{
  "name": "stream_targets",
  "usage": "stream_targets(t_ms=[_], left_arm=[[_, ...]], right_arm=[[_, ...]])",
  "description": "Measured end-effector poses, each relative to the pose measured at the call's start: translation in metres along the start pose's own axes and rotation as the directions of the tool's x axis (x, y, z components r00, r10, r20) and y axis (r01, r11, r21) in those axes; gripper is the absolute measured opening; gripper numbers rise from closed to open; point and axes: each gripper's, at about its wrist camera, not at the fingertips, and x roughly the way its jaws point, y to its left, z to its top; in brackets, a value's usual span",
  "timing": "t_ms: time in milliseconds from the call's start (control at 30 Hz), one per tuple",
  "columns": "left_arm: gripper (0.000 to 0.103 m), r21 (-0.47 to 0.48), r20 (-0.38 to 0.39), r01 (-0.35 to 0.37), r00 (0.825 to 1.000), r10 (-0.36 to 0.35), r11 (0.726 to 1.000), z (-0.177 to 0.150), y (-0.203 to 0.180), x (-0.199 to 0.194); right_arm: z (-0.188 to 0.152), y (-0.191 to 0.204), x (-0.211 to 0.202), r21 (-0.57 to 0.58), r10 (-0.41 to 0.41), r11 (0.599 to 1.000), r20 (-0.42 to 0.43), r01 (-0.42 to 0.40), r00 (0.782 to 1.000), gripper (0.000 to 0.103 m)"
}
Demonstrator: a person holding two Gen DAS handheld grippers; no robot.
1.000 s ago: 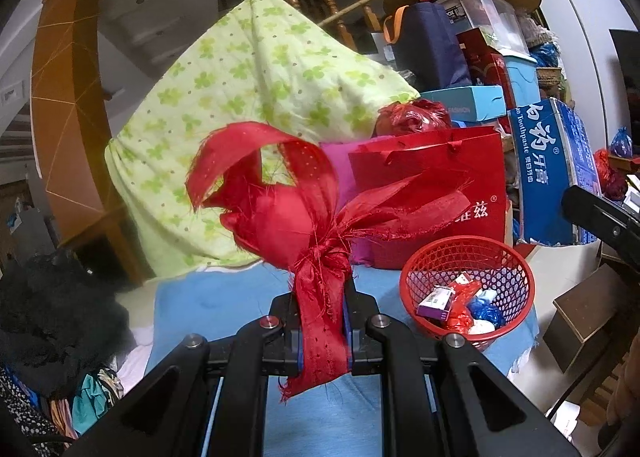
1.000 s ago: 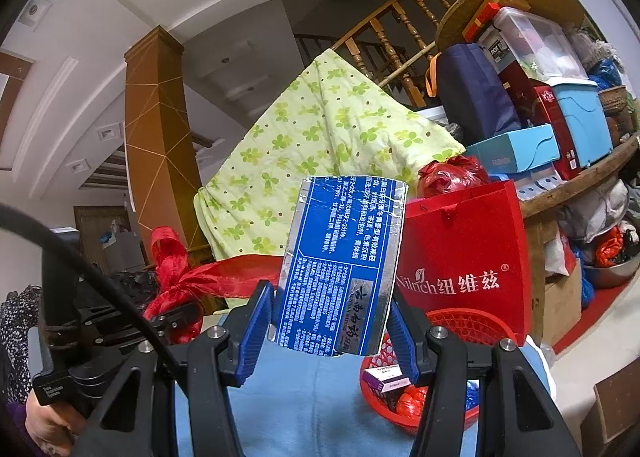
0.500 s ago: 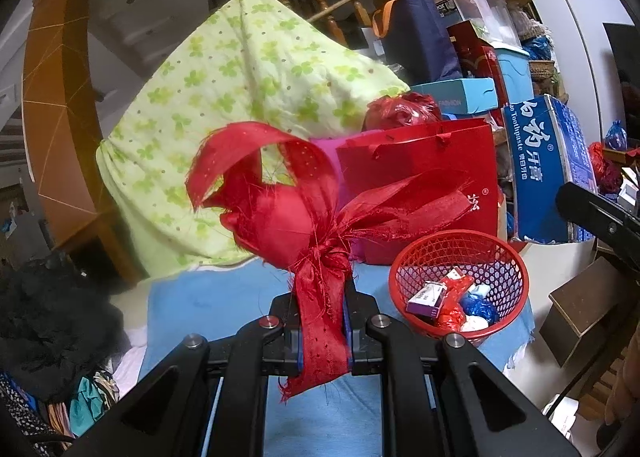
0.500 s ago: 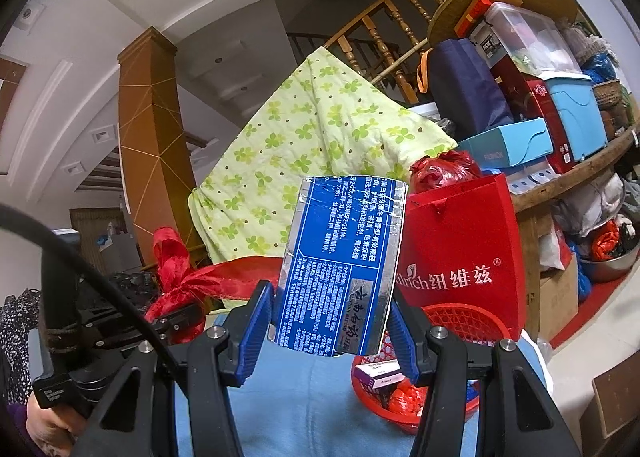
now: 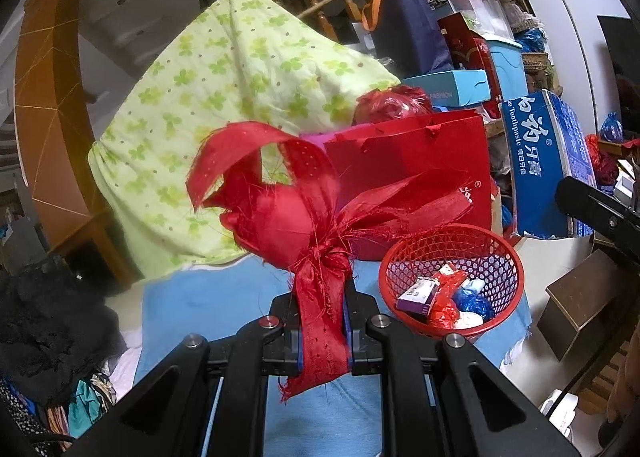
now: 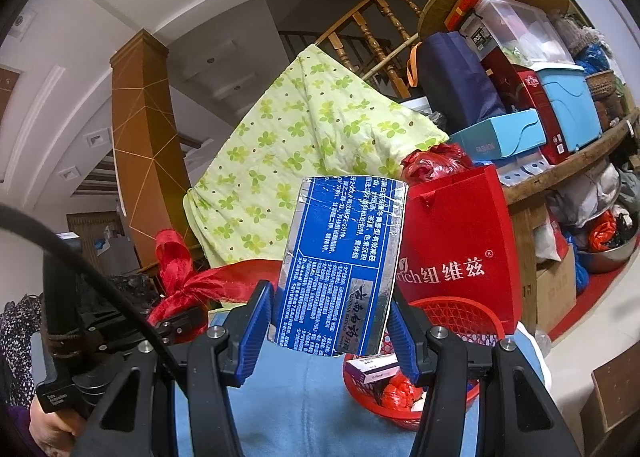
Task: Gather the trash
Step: 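Bring the blue box and red ribbon over the red basket with both tools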
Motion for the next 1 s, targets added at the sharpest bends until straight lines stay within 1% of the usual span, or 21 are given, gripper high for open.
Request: stream_targets(t_ms=[667,1000], left_arm=[[0.015,0.017,-0.021,0.021,1.0,-0.02,1.0,-0.002,-0.006,0.006],[0.015,0.021,-0.034,0.029,0.999,-0.028,0.999,-0.003,-0.01,0.011]], right_arm=[[-0.003,-0.004,0.0,0.019,-0.012,1.0,-0.008,0.012,1.0,0.058],[-0.006,-0.01,0.0,0.058,-0.015,0.998,-0.018,0.016,1.0,0.058]])
